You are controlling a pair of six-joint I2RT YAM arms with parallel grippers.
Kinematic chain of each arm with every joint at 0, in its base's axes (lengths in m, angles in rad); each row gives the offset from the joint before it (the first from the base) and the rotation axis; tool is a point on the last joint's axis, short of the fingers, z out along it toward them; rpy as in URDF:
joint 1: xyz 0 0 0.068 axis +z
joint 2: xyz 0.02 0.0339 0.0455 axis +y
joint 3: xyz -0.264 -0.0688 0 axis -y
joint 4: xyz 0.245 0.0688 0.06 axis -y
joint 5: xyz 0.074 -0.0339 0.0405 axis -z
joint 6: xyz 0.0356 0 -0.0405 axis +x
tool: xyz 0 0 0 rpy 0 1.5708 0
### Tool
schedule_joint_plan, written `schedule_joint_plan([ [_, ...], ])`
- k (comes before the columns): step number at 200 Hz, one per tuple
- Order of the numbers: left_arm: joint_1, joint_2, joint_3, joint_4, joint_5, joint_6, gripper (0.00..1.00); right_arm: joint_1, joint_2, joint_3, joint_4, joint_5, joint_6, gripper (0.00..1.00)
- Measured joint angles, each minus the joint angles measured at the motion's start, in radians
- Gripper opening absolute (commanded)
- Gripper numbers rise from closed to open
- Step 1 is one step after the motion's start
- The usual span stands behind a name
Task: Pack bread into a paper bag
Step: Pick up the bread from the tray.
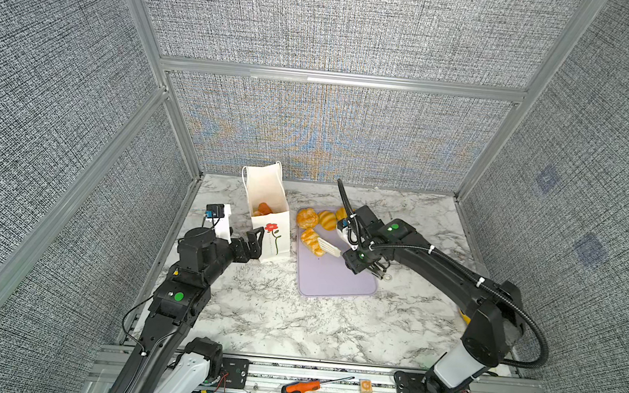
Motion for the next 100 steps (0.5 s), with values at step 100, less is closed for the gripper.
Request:
schedule_joint_plan([
  [100, -0.005, -0.003, -0.009, -0.008, -0.066, -0.002, 0.99, 0.001, 0.135, 0.01, 0.041, -0.014, 0.005, 0.6],
])
